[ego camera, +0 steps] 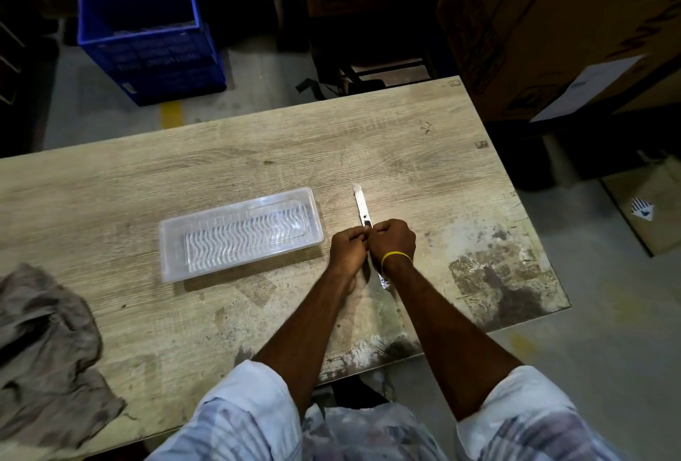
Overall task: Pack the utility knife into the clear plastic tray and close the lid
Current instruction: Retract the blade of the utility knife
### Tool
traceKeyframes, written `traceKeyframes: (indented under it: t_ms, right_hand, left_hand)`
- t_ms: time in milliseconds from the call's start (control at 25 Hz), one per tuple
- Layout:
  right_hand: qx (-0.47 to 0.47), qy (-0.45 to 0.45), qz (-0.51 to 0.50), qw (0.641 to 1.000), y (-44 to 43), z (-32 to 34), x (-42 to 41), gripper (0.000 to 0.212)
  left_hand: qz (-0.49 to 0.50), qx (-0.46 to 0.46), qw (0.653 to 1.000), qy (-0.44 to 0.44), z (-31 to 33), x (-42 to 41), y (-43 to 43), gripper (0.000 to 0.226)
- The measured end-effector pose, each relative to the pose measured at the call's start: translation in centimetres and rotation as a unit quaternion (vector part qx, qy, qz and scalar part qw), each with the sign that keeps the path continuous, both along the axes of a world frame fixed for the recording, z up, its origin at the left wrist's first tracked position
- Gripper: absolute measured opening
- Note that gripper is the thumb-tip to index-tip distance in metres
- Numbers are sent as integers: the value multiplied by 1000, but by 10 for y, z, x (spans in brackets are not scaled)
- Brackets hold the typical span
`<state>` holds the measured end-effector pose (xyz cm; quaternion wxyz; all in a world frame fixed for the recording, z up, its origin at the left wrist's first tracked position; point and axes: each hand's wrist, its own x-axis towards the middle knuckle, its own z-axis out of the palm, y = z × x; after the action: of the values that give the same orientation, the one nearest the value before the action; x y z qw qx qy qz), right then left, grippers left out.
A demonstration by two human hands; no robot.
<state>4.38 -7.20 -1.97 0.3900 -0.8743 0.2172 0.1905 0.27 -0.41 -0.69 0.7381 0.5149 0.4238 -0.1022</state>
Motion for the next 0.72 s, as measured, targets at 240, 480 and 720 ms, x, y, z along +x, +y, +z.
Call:
traceKeyframes:
  t_ms: [240, 480, 720]
  right_hand:
    - [-4, -12, -17, 1000, 0, -7, -2, 20]
    - [32, -17, -42, 998, -6, -12, -1, 13]
    - [252, -51, -5, 966, 4, 31, 24, 5]
  left_hand:
    - [-33, -24, 999, 7, -4, -4, 8, 38]
    - [-78, -56, 995, 12, 7, -9, 12, 34]
    - [-14, -93, 994, -51, 29, -19, 46, 23]
